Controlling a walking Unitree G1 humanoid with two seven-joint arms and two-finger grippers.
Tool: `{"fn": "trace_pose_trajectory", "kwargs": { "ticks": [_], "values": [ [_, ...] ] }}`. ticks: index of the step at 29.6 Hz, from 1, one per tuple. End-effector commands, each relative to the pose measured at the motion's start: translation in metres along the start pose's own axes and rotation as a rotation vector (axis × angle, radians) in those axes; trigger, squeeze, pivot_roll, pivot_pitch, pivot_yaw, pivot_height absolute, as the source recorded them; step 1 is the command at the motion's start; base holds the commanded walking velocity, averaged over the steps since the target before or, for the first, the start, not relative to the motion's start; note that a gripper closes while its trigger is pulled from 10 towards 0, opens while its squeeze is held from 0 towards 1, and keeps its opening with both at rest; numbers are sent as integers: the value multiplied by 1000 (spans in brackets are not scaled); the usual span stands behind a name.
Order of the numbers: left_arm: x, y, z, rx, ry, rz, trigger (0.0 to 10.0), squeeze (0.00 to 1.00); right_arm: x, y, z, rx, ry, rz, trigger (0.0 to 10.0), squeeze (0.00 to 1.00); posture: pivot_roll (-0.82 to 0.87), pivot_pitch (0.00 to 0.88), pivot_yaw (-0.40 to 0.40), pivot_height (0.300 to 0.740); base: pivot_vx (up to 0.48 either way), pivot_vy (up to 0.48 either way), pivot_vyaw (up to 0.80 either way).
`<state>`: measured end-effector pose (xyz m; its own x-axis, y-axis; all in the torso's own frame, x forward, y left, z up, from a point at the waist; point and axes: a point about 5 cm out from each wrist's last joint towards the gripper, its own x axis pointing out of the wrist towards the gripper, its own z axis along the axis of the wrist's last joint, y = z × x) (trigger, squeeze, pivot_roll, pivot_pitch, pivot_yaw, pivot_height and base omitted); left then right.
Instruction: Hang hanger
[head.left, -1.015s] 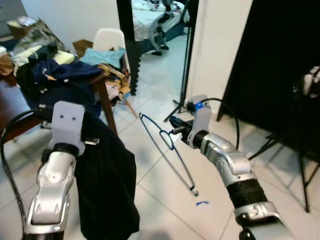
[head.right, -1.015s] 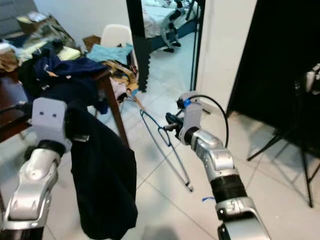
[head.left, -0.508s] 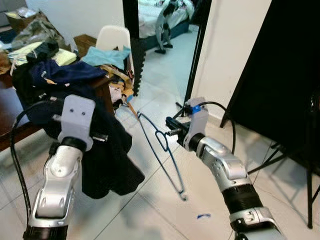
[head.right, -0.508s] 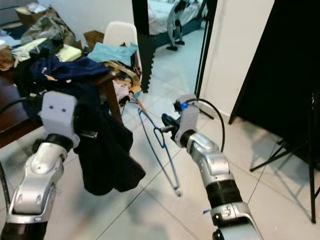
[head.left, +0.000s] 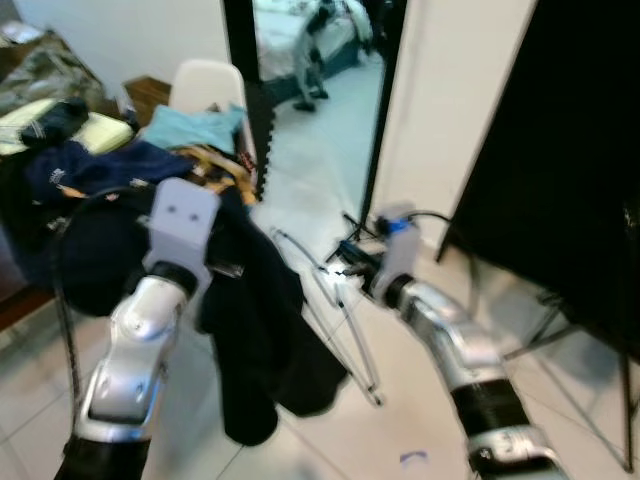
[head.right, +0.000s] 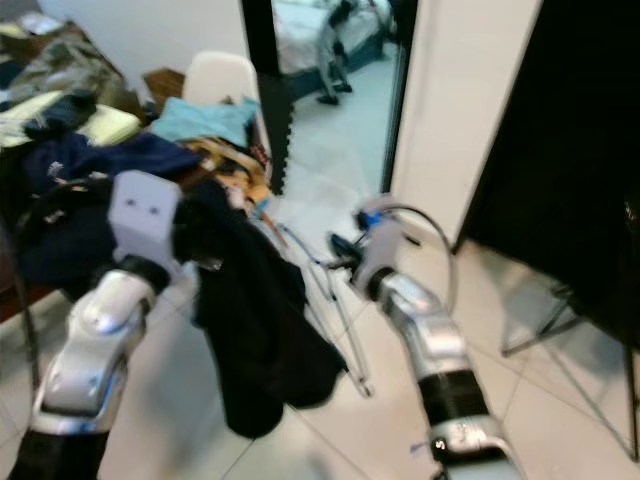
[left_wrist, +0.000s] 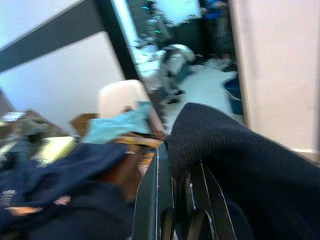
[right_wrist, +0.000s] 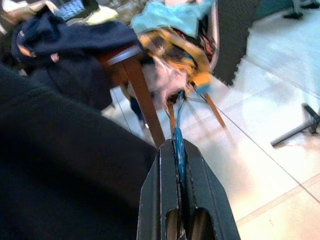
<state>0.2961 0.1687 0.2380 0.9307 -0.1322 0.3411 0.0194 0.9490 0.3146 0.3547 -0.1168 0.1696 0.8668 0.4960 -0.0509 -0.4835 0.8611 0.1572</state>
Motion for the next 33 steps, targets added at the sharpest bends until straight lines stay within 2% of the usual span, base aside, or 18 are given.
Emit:
{"fn": "trace_pose_trajectory", "kwargs": {
  "ticks": [1,8,13,19,21,24,27,28,29,31,33],
  "values": [
    [-2,5,-1,6,4,16,10000,0,3,10,-3,7,-2,42,10000,0,-3,38,8,740,480,0,0],
    [-2,4,-1,-5,11,20,10000,0,4,12,-1,7,-16,56,10000,0,-2,39,6,740,480,0,0],
    [0,5,3,-14,-3,21,10000,0,4,12,0,12,-27,54,10000,0,-3,38,6,740,480,0,525],
    [10,19,26,-3,-77,39,10000,0,4,10,2,14,-32,32,10000,0,-4,40,8,740,480,0,94],
    [10,19,26,-3,-77,39,10000,0,4,10,2,14,-32,32,10000,0,-4,40,8,740,480,0,0],
    [14,27,35,8,-105,54,10000,0,4,10,2,20,-35,35,10000,0,-4,40,9,740,480,0,0],
    [22,49,65,55,-199,91,10000,0,5,14,4,21,-51,52,10000,0,-3,41,10,740,480,0,0],
    [22,49,65,55,-199,91,10000,0,5,14,4,21,-51,52,10000,0,-3,41,10,740,480,0,0],
    [23,54,74,70,-224,100,10000,0,4,15,5,19,-58,59,10000,0,-3,41,10,740,480,0,0],
    [23,54,74,70,-224,100,10000,0,4,15,5,19,-58,59,10000,0,-3,41,10,740,480,0,0],
    [24,72,96,110,-287,151,10000,0,2,13,6,12,-61,63,10000,0,-6,44,14,740,480,0,775]
  ]
}}
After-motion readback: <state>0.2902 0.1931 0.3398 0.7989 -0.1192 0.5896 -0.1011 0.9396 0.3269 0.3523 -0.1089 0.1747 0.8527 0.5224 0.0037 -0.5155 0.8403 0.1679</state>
